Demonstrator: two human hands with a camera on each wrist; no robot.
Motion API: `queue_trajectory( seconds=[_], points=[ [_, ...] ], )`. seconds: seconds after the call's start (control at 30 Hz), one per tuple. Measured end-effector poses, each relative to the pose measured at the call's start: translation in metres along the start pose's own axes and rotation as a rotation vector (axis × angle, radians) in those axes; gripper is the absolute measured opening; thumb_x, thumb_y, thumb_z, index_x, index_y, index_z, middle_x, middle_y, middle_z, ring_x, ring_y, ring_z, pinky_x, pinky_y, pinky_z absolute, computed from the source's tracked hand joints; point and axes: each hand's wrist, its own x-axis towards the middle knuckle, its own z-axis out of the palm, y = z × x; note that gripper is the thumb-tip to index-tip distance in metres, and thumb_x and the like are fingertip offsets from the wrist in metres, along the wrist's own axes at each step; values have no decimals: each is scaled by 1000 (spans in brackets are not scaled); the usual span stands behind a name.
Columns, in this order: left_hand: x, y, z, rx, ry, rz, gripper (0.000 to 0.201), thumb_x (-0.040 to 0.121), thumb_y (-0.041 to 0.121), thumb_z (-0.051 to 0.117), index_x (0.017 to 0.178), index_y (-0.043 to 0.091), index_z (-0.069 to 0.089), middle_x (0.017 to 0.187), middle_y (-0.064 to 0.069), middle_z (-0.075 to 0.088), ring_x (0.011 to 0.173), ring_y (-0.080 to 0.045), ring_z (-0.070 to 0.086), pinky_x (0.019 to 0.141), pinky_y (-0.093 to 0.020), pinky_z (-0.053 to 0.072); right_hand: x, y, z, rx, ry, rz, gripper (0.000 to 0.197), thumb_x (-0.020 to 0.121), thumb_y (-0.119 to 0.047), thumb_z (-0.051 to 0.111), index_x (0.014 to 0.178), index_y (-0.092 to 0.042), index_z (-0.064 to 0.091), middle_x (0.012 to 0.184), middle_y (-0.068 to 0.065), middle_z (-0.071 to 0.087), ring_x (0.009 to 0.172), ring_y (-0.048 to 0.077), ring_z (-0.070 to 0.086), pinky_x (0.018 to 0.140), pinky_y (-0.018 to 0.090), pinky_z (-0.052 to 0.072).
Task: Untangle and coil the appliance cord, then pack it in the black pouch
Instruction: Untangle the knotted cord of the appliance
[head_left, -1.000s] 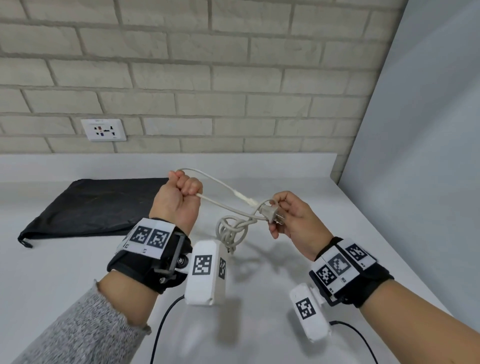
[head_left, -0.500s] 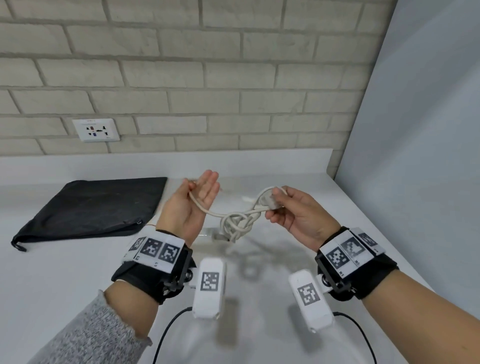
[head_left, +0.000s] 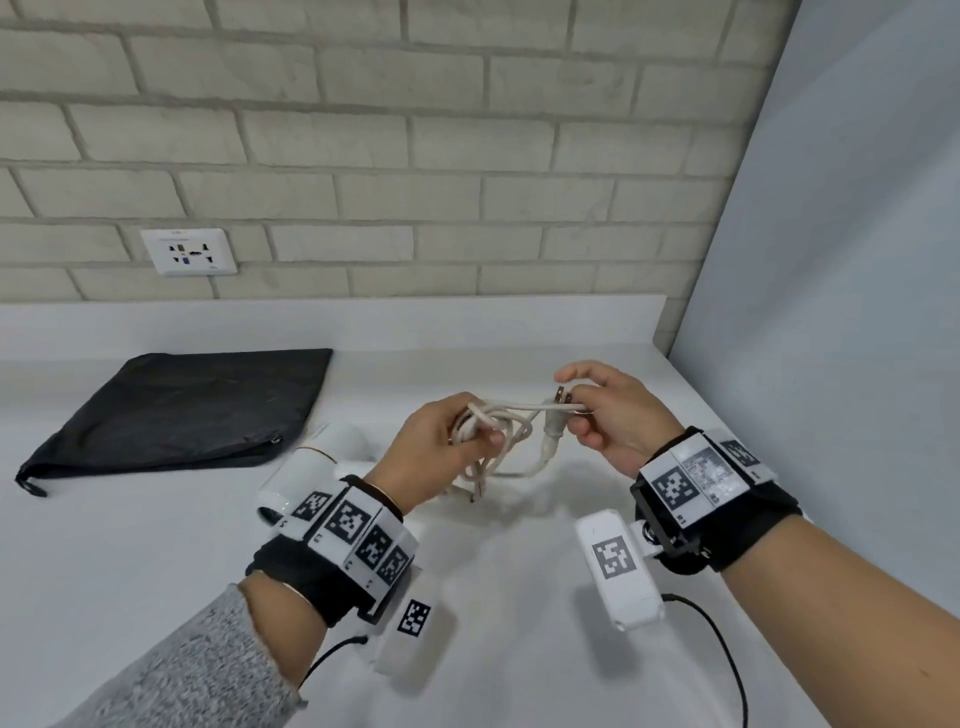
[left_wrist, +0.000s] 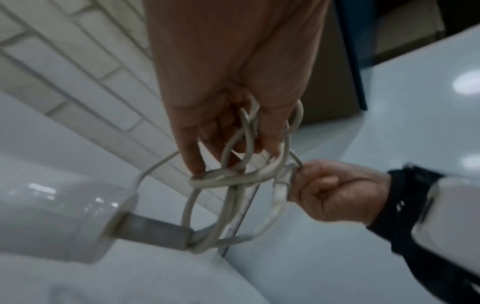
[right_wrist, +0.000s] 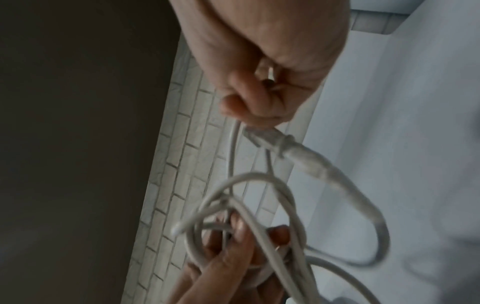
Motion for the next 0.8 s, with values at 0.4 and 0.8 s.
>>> queue_trajectory(
  seconds=[0.4, 0.8],
  points=[
    [11, 12, -14, -472, -41, -271, 17, 90, 4, 43, 74, 8, 46, 58, -5, 36, 55, -18, 40, 64, -30, 56, -4, -2, -9, -743, -175, -392, 21, 81, -12, 65, 74, -31, 61, 89, -2, 45, 77, 8, 48, 70, 9, 40],
    [9, 11, -28, 13, -231, -125, 32, 60, 32, 77, 70, 5, 64, 63, -4, 62, 56, -13, 54, 59, -26, 42, 3, -20, 32, -275, -103, -221, 17, 85, -6, 54, 68, -6, 56, 43, 0, 44, 37, 12, 43, 43, 24, 40]
  ],
)
